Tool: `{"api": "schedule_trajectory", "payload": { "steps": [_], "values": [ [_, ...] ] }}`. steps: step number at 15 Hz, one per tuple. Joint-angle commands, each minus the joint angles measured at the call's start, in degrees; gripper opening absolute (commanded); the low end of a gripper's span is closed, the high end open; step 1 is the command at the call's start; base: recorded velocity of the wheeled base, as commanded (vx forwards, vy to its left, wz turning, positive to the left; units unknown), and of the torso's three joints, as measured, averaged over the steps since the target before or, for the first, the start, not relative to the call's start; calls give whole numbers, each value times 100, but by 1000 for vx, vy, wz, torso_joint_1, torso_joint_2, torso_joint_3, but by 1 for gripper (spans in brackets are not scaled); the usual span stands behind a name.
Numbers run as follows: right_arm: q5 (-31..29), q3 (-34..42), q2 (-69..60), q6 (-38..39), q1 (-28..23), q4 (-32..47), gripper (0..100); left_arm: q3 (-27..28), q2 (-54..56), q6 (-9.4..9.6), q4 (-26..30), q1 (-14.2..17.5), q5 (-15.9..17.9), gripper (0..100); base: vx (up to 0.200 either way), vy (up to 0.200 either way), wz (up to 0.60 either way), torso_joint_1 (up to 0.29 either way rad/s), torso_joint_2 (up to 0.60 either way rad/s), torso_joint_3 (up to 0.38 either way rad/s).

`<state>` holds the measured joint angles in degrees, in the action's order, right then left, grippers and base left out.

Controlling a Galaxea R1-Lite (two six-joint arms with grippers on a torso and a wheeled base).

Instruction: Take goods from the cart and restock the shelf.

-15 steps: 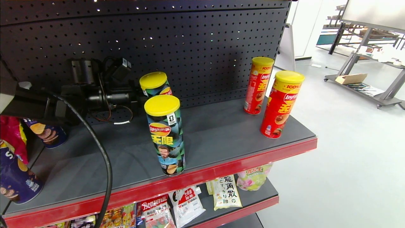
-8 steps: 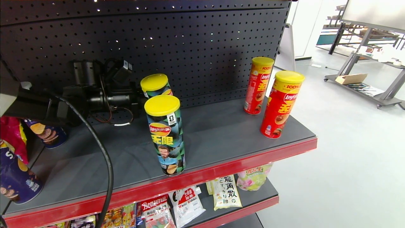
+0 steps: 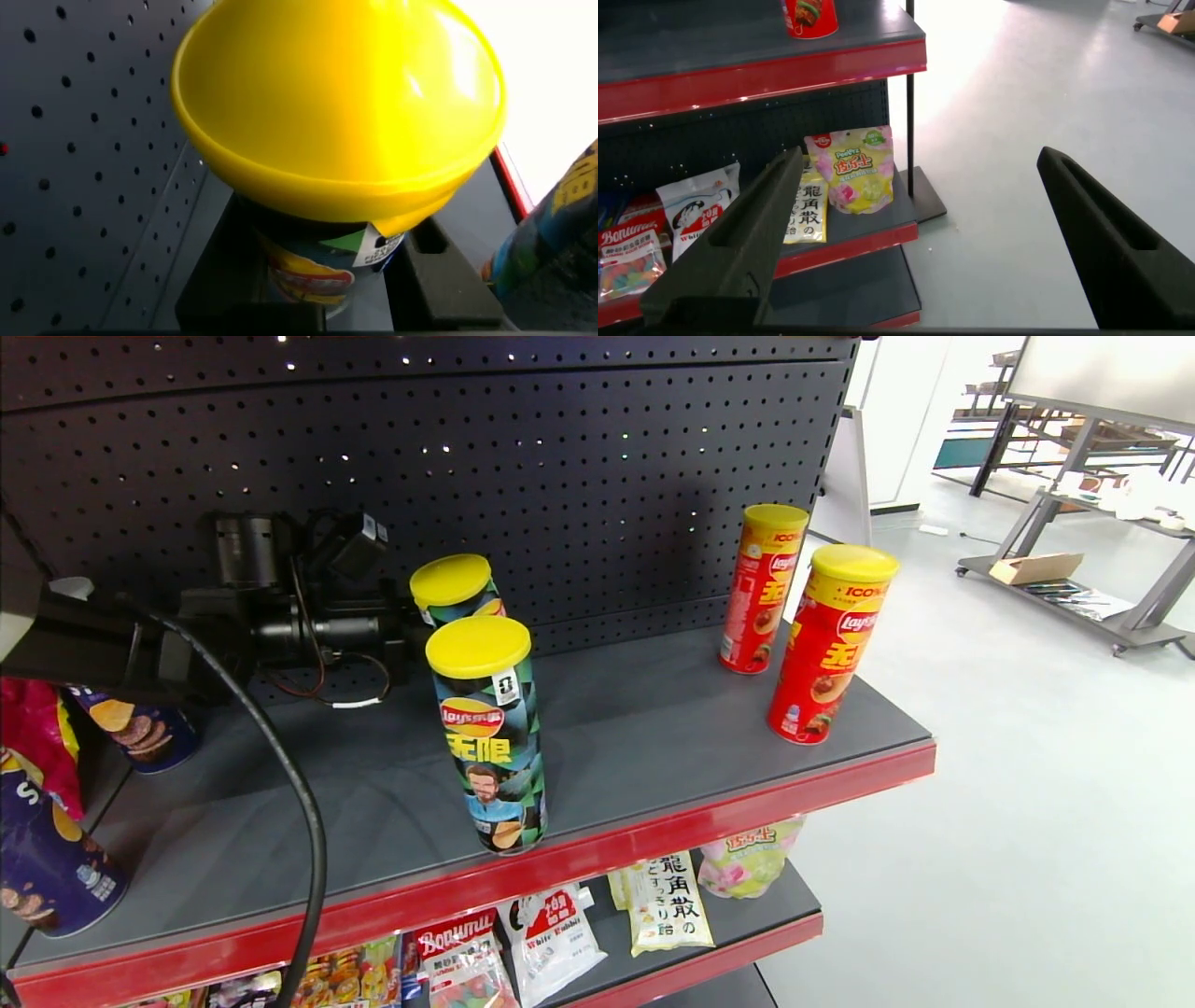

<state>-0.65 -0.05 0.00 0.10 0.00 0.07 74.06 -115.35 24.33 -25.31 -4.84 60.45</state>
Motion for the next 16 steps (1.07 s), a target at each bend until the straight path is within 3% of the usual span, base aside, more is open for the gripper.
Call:
{"api": "schedule_trajectory", "payload": {
  "steps": [1,8,11,12,13,16],
  "values": [
    [3,-4,9,-1,0,1,100,12,127,1,175,18,2,0,0,0,0,0,0,0],
    [3,-4,9,-1,0,1,100,21,162,98,202,62,37,0,0,0,0,0,0,0],
    [3,5,9,-1,0,1,100,-14,153,370,325,62,37,0,0,0,0,0,0,0],
    [3,-4,9,-1,0,1,100,-14,144,441,377,62,28,100,0,0,0,0,0,0],
    [3,5,9,-1,0,1,100,-14,144,520,474,62,37,100,0,0,0,0,0,0],
    [3,5,9,-1,0,1,100,-5,153,529,536,62,54,100,0,0,0,0,0,0]
  ]
}}
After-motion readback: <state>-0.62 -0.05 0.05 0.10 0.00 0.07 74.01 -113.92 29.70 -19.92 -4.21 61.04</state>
